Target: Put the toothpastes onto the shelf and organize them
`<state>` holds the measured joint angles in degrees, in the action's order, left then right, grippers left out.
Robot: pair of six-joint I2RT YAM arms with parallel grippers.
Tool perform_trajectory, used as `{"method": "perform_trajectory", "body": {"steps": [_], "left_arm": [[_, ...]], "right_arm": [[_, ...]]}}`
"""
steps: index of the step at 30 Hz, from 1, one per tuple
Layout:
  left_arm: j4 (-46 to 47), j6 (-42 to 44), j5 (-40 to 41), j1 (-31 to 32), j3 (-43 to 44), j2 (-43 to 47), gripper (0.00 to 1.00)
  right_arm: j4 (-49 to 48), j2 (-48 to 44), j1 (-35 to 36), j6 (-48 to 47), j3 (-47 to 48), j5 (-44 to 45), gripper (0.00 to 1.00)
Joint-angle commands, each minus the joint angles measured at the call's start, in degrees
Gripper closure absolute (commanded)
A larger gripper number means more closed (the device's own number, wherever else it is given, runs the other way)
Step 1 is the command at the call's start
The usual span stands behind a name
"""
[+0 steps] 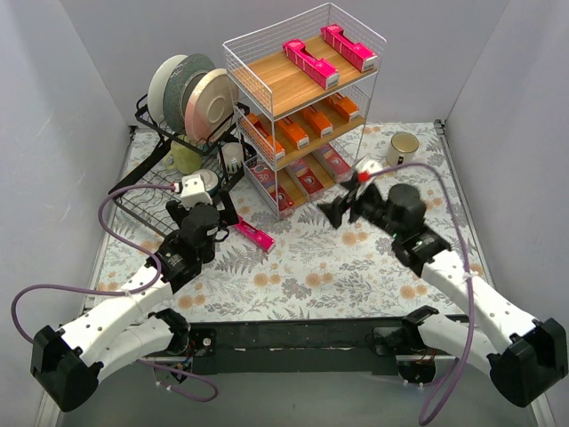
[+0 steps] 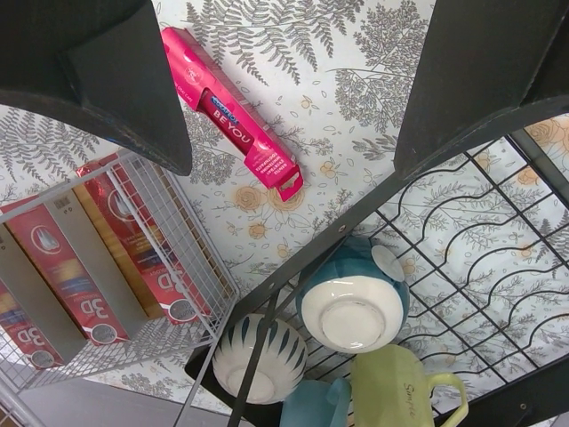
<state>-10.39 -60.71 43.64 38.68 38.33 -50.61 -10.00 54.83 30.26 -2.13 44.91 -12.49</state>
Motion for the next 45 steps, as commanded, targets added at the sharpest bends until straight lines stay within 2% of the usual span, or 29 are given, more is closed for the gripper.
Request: {"method": "perform_trajectory", "body": {"steps": [1, 5, 6, 8, 13, 19, 24, 36, 41, 45], "left_arm": [[-0.8, -1.2, 0.3, -0.9, 1.8, 0.2, 0.02], [-0.5, -1.0, 0.8, -1.2, 1.6, 0.4, 0.02], [-0.4, -1.0, 0.8, -1.2, 1.5, 0.4, 0.02], [-0.2, -0.8, 0.9, -1.3, 1.4, 0.4, 0.02], [0.0, -0.6, 1.7, -1.5, 1.4, 0.5, 0.02], [0.4, -0.4, 2.4, -1.8, 1.1, 1.3, 0.02], [1.0, -0.1, 2.0, -2.0, 1.0, 1.2, 0.02], [1.6, -0.1, 2.6, -3.1, 0.8, 2.5, 0.02], [1.7, -0.1, 2.0, -3.7, 0.9, 2.9, 0.02], [1.6, 0.0, 1.9, -3.8, 0.8, 3.6, 0.02]], "right_arm": [[-12.2, 0.6, 9.3, -2.3, -10.7, 2.8, 0.09], [-21.2, 5.2, 15.8, -1.4, -19.0, 6.2, 0.07], [-26.7, 7.6, 16.9, -0.9, -21.9, 7.2, 0.07], [-31.6, 10.4, 19.7, 1.2, -23.9, 7.7, 0.07], [-43.1, 22.9, 24.4, 1.7, -24.8, 8.3, 0.07], [-53.6, 35.9, 26.3, 3.7, -22.5, 12.2, 0.07], [-53.7, 44.1, 26.7, 3.5, -17.5, 12.0, 0.11], [-51.8, 60.0, 26.9, 2.3, -7.2, 12.0, 0.12], [-49.8, 63.4, 26.9, 2.3, -4.9, 11.8, 0.2], [-50.4, 62.9, 27.0, 2.5, -7.1, 11.0, 0.32]]}}
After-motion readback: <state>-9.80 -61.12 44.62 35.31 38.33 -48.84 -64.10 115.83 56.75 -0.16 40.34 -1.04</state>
